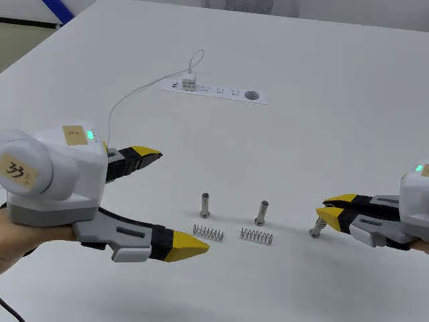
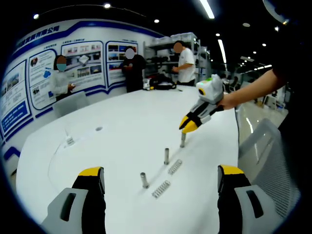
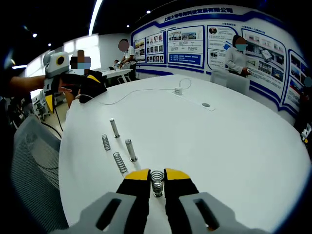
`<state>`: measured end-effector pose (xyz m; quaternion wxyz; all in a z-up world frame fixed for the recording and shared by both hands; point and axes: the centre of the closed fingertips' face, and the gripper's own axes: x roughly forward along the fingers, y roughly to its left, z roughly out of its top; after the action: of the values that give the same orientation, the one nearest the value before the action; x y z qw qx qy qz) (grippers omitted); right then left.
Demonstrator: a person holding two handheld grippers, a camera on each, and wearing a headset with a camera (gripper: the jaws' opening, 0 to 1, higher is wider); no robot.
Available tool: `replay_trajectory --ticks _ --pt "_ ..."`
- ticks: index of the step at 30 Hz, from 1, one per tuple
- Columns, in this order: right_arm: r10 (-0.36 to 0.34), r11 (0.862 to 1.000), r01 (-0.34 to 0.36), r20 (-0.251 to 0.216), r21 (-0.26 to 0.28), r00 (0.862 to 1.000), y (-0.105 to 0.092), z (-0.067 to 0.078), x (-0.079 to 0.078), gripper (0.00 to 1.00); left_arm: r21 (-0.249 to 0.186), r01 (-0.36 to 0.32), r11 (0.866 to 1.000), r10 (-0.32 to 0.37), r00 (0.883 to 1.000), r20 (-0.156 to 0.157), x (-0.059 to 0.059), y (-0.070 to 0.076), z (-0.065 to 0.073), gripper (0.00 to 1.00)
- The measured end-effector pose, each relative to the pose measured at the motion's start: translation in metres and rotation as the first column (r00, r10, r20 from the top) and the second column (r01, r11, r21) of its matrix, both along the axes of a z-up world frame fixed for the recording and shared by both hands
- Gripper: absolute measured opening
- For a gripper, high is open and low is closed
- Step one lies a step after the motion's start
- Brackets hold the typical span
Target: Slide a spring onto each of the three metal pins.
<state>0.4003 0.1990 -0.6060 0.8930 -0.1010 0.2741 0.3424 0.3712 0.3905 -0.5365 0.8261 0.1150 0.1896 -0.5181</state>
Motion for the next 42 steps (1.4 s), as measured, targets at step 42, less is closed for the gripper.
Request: replay_trajectory --ticks 42 --pt "-0.002 0.991 -0.007 -0.07 -0.13 0.998 -0.006 -0.031 -0.005 0.15 0.011 0.01 1.0 -0.01 1.0 -0.005 -0.005 0.001 -0.001 0.98"
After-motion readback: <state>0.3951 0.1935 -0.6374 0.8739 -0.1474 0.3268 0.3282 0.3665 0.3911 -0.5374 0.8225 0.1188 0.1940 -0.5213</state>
